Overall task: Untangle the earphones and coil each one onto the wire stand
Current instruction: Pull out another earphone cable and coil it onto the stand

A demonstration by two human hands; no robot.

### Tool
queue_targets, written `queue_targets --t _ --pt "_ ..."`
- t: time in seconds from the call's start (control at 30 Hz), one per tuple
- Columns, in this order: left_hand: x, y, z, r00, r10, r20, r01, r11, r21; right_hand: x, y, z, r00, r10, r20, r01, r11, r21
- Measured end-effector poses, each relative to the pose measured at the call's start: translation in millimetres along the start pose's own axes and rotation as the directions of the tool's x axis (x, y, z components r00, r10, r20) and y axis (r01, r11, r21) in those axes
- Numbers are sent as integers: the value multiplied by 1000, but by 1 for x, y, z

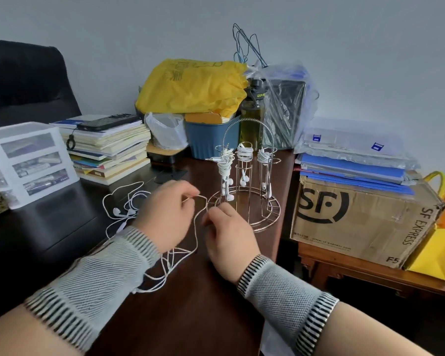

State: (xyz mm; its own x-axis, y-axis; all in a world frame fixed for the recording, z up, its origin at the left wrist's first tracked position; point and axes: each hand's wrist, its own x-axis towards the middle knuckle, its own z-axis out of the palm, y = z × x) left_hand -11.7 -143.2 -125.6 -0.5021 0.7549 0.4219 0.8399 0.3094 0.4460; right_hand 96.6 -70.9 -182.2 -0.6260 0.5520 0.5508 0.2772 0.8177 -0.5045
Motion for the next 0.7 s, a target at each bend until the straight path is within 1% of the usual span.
queue_targets --t 0.03,0.07,0.1,0.17,0.23,0.3,0.4,0.43,0.53,0.63,0.7 --pt "-4 -11 -9 999 -31 -31 30 999 -33 1 -7 4 996 86 15 -87 991 101" --pt "-9 -22 -17 996 -65 -58 63 997 -41 3 -12 6 988 151 32 -154 975 161" --pt "-14 -35 -23 992 -96 -85 94 995 -33 3 -15 8 983 180 39 -184 965 189" --pt "-25 -56 -30 979 -154 -137 153 988 -16 4 -17 10 985 168 47 -174 966 193" --pt "-33 -71 -29 971 -183 -155 189 981 29 5 -18 11 990 132 54 -140 974 176" --pt "-37 -79 -26 978 -165 -126 177 981 85 7 -19 12 994 95 53 -102 984 145" --pt "-39 -77 -22 993 -92 -78 101 986 134 8 -19 14 998 40 49 -45 993 107" --pt "-39 -75 -20 996 -64 -55 72 986 153 9 -20 14 998 36 50 -41 994 103" --pt "-41 -71 -14 999 0 38 -7 980 199 11 -19 12 995 85 61 -89 994 66" --pt "-42 -71 -14 998 -4 63 -9 979 205 9 -18 13 989 59 136 -56 998 -32" --pt "-41 -70 -15 998 -24 66 11 981 195 7 -18 13 978 37 206 -27 998 -48"
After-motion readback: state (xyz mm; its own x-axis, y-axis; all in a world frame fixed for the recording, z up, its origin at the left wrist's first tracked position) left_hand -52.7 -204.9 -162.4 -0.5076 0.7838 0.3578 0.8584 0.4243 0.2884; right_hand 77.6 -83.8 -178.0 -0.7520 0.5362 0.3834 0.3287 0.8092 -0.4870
